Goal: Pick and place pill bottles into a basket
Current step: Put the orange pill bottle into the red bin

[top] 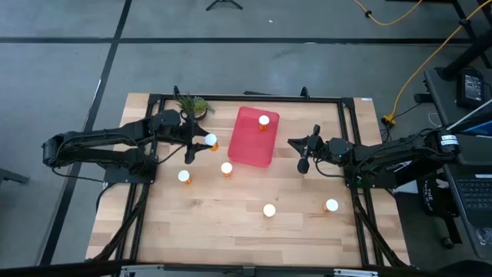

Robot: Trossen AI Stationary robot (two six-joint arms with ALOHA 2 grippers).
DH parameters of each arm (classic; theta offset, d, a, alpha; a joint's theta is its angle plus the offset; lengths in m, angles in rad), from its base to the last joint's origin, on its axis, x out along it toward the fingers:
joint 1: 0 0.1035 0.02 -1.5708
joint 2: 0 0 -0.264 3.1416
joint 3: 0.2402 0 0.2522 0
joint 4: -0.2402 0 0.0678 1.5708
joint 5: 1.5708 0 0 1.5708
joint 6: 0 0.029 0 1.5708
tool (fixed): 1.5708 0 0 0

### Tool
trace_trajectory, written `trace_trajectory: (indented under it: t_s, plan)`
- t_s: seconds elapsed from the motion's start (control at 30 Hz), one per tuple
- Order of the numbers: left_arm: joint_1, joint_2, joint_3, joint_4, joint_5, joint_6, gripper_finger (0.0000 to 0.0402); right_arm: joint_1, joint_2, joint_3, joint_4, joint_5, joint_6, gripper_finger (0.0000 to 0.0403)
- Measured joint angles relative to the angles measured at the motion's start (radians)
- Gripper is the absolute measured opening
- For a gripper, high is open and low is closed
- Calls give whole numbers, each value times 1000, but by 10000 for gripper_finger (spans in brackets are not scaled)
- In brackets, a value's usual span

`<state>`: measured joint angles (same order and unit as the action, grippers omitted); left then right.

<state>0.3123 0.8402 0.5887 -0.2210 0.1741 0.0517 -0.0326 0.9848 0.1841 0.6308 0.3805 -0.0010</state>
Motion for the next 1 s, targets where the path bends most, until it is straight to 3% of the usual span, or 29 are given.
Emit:
trace_trajectory:
  t_s: [0.1,0.27,0.47,0.87,1.0]
  plan:
    - [-40,0,24,-1,-10,21,205,0,0,0,0,0,0,35]
    - [-86,11,52,0,-131,17,205,0,0,0,0,0,23,35]
    - [-105,70,81,11,-141,14,205,0,0,0,0,0,26,35]
    - [-84,341,86,300,-155,90,205,0,0,0,3,0,22,35]
    - [-46,394,87,387,-117,90,205,0,0,0,8,0,20,35]
